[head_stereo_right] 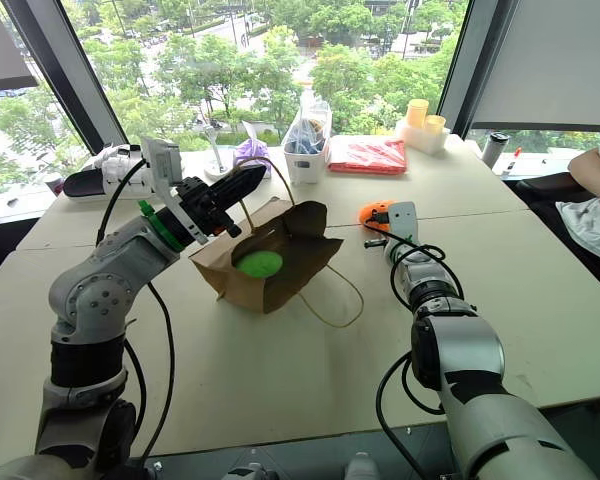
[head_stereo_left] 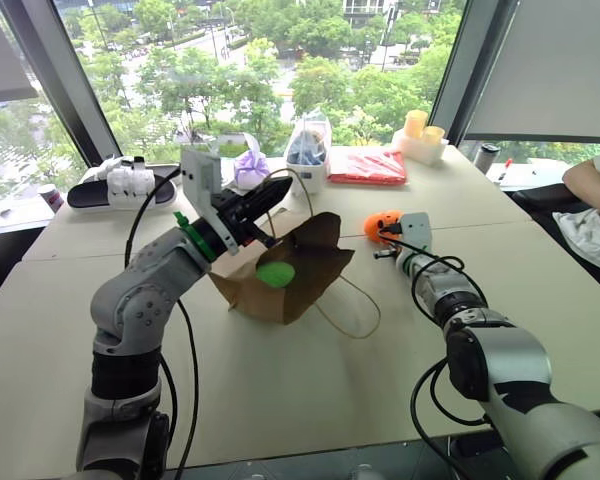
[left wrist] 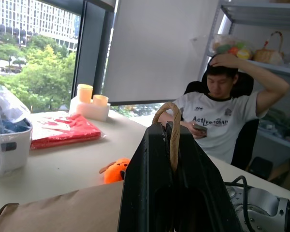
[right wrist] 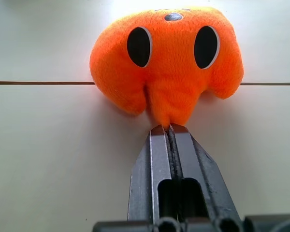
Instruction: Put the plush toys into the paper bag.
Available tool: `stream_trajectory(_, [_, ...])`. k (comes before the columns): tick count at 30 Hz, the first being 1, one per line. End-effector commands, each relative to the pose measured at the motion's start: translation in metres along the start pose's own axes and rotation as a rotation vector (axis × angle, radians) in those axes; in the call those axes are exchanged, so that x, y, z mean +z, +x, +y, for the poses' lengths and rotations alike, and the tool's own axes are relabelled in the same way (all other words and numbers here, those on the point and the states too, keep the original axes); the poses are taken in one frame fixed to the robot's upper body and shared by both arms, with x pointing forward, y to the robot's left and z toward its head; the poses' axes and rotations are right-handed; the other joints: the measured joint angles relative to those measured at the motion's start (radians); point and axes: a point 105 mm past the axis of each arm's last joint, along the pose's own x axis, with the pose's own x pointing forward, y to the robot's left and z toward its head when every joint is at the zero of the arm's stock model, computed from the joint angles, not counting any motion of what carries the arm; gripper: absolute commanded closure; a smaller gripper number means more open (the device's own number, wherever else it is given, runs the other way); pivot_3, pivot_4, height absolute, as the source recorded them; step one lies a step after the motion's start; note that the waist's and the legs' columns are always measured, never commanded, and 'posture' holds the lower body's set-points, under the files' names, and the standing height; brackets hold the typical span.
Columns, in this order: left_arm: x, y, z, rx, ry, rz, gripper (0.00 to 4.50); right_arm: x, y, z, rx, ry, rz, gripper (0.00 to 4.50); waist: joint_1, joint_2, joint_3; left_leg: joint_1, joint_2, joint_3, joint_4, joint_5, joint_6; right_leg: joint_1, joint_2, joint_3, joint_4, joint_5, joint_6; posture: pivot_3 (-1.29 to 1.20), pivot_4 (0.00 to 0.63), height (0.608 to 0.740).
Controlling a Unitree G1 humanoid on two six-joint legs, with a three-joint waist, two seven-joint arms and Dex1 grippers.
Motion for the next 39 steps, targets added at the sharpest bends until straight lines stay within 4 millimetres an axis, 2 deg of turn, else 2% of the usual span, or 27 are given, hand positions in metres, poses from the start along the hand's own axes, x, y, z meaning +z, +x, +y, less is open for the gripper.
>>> stream_trajectory(1, [0.012, -0.001, -0.007, -0.022, 0.038, -0.037, 4.50, 0.020, 0.000, 0.000, 0.008, -0.016, -0.061, 4.47, 0.000, 0.000, 0.000, 0.000, 0.000, 0.000, 0.000, 0.000, 0.000, 0.000, 0.000, 0.000, 0.000, 0.000, 0.000, 0.00, 0.150, 0.740])
stream_trajectory(8, [0.007, -0.001, -0.007, -0.026, 0.027, -0.035, 4.50, 0.035, -0.005, 0.003, 0.115, -0.012, -0.140, 4.47, 0.000, 0.000, 0.000, 0.000, 0.000, 0.000, 0.000, 0.000, 0.000, 0.000, 0.000, 0.000, 0.000, 0.000, 0.000, 0.00, 0.150, 0.740])
stream_trajectory(10, [0.002, -0.003, -0.006, -0.023, 0.020, -0.026, 4.50, 0.040, -0.019, 0.007, 0.178, -0.020, -0.207, 4.47, 0.002, 0.000, 0.000, 0.000, 0.000, -0.001, 0.000, 0.000, 0.000, 0.000, 0.000, 0.000, 0.000, 0.000, 0.000, 0.00, 0.150, 0.740])
stream_trajectory(12, [-0.006, -0.003, -0.005, -0.030, 0.020, -0.003, 4.50, 0.039, -0.060, 0.015, 0.238, -0.011, -0.257, 4.47, 0.010, 0.001, -0.001, 0.000, 0.001, -0.002, 0.000, 0.000, 0.000, 0.000, 0.000, -0.001, 0.001, 0.000, 0.000, 0.00, 0.150, 0.740])
stream_trajectory(14, [-0.013, -0.003, -0.005, -0.048, 0.023, 0.022, 4.50, 0.032, -0.102, 0.023, 0.277, -0.006, -0.243, 4.47, 0.024, 0.001, -0.001, -0.004, 0.000, -0.007, 0.000, 0.000, 0.000, -0.002, 0.000, -0.002, 0.002, 0.000, 0.000, 0.00, 0.150, 0.740])
stream_trajectory(15, [-0.019, -0.002, -0.004, -0.058, 0.026, 0.041, 4.50, 0.026, -0.120, 0.025, 0.298, -0.056, -0.217, 4.47, 0.029, 0.002, -0.001, -0.005, 0.000, -0.007, 0.001, -0.001, -0.001, -0.004, 0.000, -0.001, 0.002, 0.000, 0.000, 0.00, 0.150, 0.740])
stream_trajectory(17, [-0.026, 0.000, 0.001, -0.069, 0.025, 0.061, 4.50, 0.021, -0.141, 0.026, 0.307, -0.140, -0.176, 4.47, 0.031, 0.003, -0.001, -0.010, -0.001, -0.005, 0.003, -0.001, -0.001, -0.008, 0.000, -0.001, 0.002, 0.000, 0.000, 0.00, 0.150, 0.740])
stream_trajectory(18, [-0.027, 0.002, 0.004, -0.071, 0.020, 0.062, 4.50, 0.025, -0.147, 0.024, 0.303, -0.160, -0.177, 4.47, 0.029, 0.003, -0.001, -0.011, -0.002, -0.003, 0.005, -0.001, -0.001, -0.008, 0.000, -0.001, 0.000, 0.000, 0.000, 0.00, 0.150, 0.740])
stream_trajectory(20, [-0.028, 0.007, 0.010, -0.083, 0.020, 0.068, 4.50, 0.037, -0.160, 0.018, 0.287, -0.151, -0.192, 3.93, 0.031, 0.002, -0.001, -0.008, -0.002, 0.000, 0.005, -0.002, 0.002, -0.005, 0.000, 0.000, 0.000, 0.001, -0.002, 0.00, 0.150, 0.740])
stream_trajectory(23, [-0.027, 0.015, 0.015, -0.109, 0.029, 0.073, 4.50, 0.048, -0.164, 0.011, 0.260, -0.147, -0.197, 2.59, 0.036, 0.002, -0.001, 0.003, 0.002, 0.000, 0.004, -0.003, 0.004, 0.007, 0.005, -0.001, 0.000, 0.002, -0.003, 0.00, 0.150, 0.740])
stream_trajectory(28, [-0.026, 0.024, 0.016, -0.145, 0.040, 0.069, 4.50, 0.068, -0.168, -0.002, 0.210, -0.167, -0.226, 0.03, 0.036, 0.002, -0.001, 0.002, 0.003, 0.000, 0.003, -0.003, 0.004, 0.004, 0.006, -0.001, 0.000, 0.002, -0.003, 0.00, 0.150, 0.740])
stream_trajectory(30, [-0.028, 0.027, 0.015, -0.151, 0.043, 0.064, 4.50, 0.065, -0.162, -0.007, 0.196, -0.151, -0.203, 0.03, 0.035, 0.002, -0.001, 0.001, 0.003, -0.001, 0.002, -0.001, 0.000, 0.002, 0.005, 0.000, 0.000, 0.002, -0.003, 0.00, 0.150, 0.740])
stream_trajectory(36, [-0.032, 0.030, 0.011, -0.142, 0.059, 0.049, 4.50, 0.020, -0.132, -0.010, 0.220, -0.086, -0.096, 0.03, 0.035, 0.002, -0.001, 0.001, 0.003, 0.000, 0.001, -0.001, 0.000, 0.003, 0.005, 0.000, -0.002, 0.002, -0.003, 0.00, 0.150, 0.740])
stream_trajectory(38, [-0.027, 0.027, 0.009, -0.146, 0.052, 0.035, 4.50, 0.005, -0.120, -0.013, 0.204, -0.071, -0.053, 0.03, 0.033, 0.002, -0.001, 0.001, 0.003, 0.000, 0.002, -0.002, 0.001, 0.003, 0.005, 0.000, -0.002, 0.002, -0.003, 0.00, 0.150, 0.740])
stream_trajectory(39, [-0.025, 0.026, 0.009, -0.141, 0.045, 0.030, 4.50, 0.000, -0.117, -0.012, 0.211, -0.047, -0.038, 0.26, 0.033, 0.002, -0.001, 0.001, 0.003, 0.000, 0.002, -0.002, 0.001, 0.002, 0.006, 0.000, -0.001, 0.002, -0.003, 0.00, 0.150, 0.740])
